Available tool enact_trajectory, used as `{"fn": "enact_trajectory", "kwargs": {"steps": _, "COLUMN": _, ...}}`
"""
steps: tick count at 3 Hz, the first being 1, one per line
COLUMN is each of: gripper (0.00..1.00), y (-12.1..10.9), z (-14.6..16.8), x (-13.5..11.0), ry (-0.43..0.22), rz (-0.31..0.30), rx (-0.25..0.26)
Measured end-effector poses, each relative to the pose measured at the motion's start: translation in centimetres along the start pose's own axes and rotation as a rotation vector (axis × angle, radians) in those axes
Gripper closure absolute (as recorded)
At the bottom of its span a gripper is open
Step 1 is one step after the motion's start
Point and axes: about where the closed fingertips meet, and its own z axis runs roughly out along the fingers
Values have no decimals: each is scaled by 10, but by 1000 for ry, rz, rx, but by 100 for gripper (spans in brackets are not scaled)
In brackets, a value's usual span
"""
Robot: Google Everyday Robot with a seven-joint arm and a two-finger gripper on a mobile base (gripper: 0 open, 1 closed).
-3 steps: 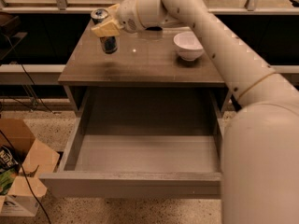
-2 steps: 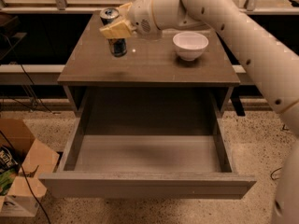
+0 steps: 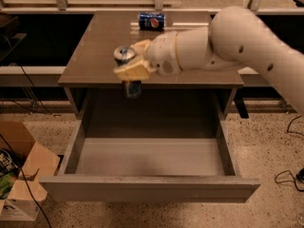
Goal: Place redbull can into top drawer
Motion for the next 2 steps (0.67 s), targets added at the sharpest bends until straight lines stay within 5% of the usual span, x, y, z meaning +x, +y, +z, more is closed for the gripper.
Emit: {"fn": "enact_trajectory", "kwargs": {"steps": 2, "gripper": 100, "y": 59, "z": -11, "x": 90, "ry": 47, "rz": 132, "rx": 62}}
